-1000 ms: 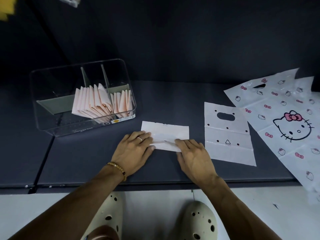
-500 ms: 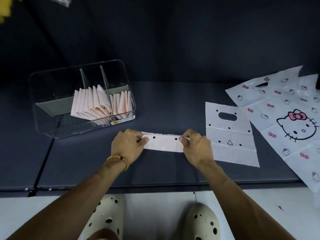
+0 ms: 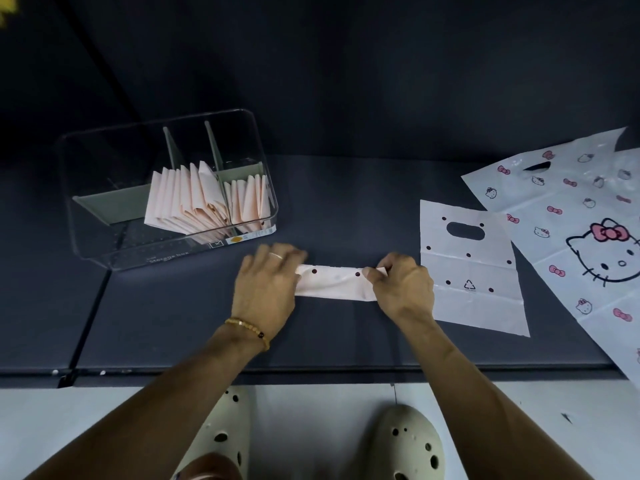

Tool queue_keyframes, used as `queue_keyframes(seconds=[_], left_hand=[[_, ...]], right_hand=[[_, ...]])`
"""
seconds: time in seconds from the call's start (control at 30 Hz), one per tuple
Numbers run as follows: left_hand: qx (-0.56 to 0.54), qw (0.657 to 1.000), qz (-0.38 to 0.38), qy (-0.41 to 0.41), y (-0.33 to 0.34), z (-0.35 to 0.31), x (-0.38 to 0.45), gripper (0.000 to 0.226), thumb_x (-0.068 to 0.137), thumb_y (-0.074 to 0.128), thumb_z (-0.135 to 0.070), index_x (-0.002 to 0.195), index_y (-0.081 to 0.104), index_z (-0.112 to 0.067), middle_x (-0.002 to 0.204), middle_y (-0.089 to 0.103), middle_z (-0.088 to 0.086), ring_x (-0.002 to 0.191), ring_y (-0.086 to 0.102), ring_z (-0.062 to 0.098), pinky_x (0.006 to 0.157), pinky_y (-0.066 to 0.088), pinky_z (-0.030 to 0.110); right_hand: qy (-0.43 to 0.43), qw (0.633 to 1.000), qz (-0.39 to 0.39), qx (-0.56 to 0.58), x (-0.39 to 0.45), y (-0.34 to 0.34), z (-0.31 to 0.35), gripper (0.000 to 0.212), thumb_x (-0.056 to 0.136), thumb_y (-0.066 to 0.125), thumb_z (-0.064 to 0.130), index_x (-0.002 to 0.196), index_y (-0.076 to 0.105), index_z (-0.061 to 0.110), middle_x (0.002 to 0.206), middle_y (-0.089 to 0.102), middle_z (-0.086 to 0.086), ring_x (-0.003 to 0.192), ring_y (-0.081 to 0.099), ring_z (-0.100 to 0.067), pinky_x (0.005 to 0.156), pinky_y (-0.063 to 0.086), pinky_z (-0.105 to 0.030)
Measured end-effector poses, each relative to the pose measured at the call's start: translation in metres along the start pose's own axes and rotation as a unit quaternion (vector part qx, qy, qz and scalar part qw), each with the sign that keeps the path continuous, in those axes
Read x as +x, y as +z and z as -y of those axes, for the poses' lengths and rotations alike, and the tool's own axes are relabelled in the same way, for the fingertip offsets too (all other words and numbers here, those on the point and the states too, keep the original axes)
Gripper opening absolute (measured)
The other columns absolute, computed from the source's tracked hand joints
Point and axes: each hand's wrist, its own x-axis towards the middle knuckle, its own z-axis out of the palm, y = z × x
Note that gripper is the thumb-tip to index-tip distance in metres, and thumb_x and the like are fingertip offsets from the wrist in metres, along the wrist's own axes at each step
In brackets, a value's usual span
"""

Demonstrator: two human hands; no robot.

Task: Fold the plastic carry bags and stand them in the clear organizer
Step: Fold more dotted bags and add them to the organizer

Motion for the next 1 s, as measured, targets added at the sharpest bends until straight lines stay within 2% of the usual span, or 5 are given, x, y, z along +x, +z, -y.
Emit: queue_keyframes(seconds=[0.1, 0.3, 0.4, 0.57, 1.0], left_hand=[[0.019, 0.971, -0.021, 0.237, 0.006, 0.012, -0.006, 0.03, 0.073, 0.061, 0.0, 0.098, 0.074, -0.01, 0.109, 0.071, 0.004, 0.102, 0.066, 0.023, 0.088, 0.051, 0.035], [-0.043, 0.979, 0.015, 0.198, 0.013, 0.022, -0.011, 0.035, 0.074, 0.08, -0.01, 0.108, 0.071, -0.004, 0.118, 0.067, 0.009, 0.11, 0.063, 0.024, 0.092, 0.052, 0.043], [-0.077, 0.98, 0.031, 0.178, 0.01, 0.02, -0.01, 0.039, 0.074, 0.079, -0.007, 0.112, 0.069, -0.003, 0.119, 0.066, 0.011, 0.111, 0.063, 0.026, 0.095, 0.048, 0.046], [-0.083, 0.983, 0.05, 0.153, 0.005, 0.018, -0.01, 0.038, 0.077, 0.077, -0.006, 0.114, 0.068, -0.002, 0.12, 0.065, 0.011, 0.112, 0.062, 0.027, 0.093, 0.049, 0.049], [-0.031, 0.989, 0.032, 0.14, 0.004, 0.013, -0.015, 0.032, 0.082, 0.073, -0.015, 0.112, 0.07, -0.007, 0.12, 0.066, 0.006, 0.112, 0.062, 0.022, 0.093, 0.051, 0.043]], right_hand=[[0.024, 1.0, 0.002, 0.006, 0.001, 0.001, 0.0, 0.028, 0.082, 0.068, 0.046, 0.088, 0.064, 0.019, 0.08, 0.065, -0.003, 0.085, 0.06, -0.026, 0.062, 0.04, -0.027], [-0.219, 0.954, -0.168, -0.115, -0.026, 0.005, 0.008, 0.019, 0.081, 0.07, 0.021, 0.097, 0.067, 0.01, 0.104, 0.062, -0.009, 0.092, 0.057, -0.033, 0.074, 0.048, -0.039], [-0.373, 0.915, -0.043, -0.147, -0.057, 0.033, 0.021, 0.043, 0.095, 0.049, 0.027, 0.128, 0.058, 0.002, 0.137, 0.053, -0.017, 0.126, 0.049, -0.034, 0.104, 0.041, -0.044], [-0.362, 0.897, 0.094, -0.236, -0.065, 0.042, 0.005, 0.076, 0.093, 0.0, 0.056, 0.152, 0.001, 0.008, 0.16, -0.007, -0.01, 0.147, -0.012, -0.02, 0.117, -0.013, -0.034], [-0.204, 0.943, 0.039, -0.261, -0.051, -0.006, -0.043, 0.066, 0.1, 0.021, 0.048, 0.153, 0.01, 0.011, 0.161, 0.001, -0.009, 0.148, -0.002, -0.024, 0.119, -0.001, -0.036]])
